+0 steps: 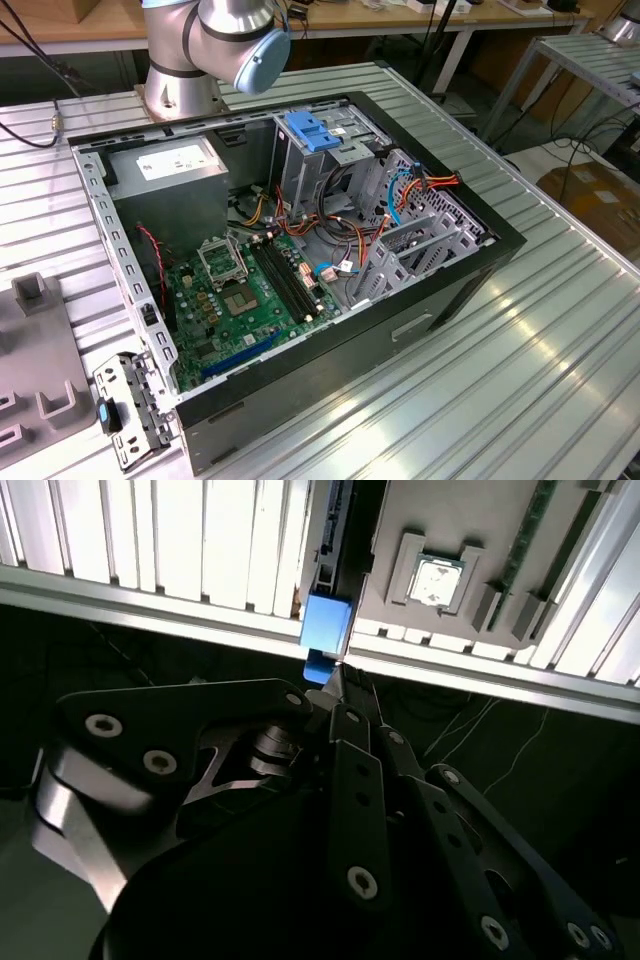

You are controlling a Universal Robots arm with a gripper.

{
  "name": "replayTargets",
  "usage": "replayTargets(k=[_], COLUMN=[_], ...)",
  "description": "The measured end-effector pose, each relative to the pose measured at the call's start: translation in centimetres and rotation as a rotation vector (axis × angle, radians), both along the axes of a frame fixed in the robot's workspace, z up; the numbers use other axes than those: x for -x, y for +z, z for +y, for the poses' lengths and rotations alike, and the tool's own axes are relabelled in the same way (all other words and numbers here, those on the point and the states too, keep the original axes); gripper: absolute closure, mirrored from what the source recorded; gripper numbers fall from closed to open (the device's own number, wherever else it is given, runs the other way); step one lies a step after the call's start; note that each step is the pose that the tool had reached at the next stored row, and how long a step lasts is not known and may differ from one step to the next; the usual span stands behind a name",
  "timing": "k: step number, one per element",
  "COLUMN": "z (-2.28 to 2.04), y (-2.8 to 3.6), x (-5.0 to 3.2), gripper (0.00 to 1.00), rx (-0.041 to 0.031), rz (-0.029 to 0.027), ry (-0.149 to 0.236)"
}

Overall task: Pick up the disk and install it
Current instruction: 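Pick up the disk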

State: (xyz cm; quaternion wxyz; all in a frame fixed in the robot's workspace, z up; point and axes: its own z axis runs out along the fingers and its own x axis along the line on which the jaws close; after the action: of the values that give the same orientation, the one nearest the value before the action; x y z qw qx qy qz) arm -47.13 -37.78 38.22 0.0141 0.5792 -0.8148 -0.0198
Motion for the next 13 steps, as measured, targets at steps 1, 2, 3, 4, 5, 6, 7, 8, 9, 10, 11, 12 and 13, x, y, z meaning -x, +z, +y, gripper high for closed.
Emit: replayTargets(k=[1, 2, 3, 4, 5, 6, 7, 8, 9, 10, 11, 12, 13], z=[0.0, 0.0, 0.0, 0.0, 0.0, 0.0, 0.0, 0.0, 0.0, 0.0, 0.0, 0.0, 0.0], y=[0.0, 0.0, 0.0, 0.0, 0.0, 0.0, 0.0, 0.0, -0.01, -0.01, -0.01, -0.02, -0.04], x=[0.0, 0.0, 0.0, 0.0, 0.0, 0.0, -0.01, -0.01, -0.01, -0.01, -0.02, -0.02, -0.04], gripper=[0.89, 0.89, 0.89, 0.89, 0.89, 0.89, 0.89, 0.89, 0.89, 0.89, 0.89, 0.89, 0.89], rx=[0.0, 0.0, 0.0, 0.0, 0.0, 0.0, 0.0, 0.0, 0.0, 0.0, 0.0, 0.0, 0.0002], rz=[0.0, 0.0, 0.0, 0.0, -0.0001, 0.0, 0.0, -0.0001, -0.0001, -0.0001, -0.0001, -0.0001, -0.0001], ry=[0.014, 0.024, 0.04, 0.054, 0.074, 0.092, 0.108, 0.12, 0.138, 0.155, 0.173, 0.189, 0.206])
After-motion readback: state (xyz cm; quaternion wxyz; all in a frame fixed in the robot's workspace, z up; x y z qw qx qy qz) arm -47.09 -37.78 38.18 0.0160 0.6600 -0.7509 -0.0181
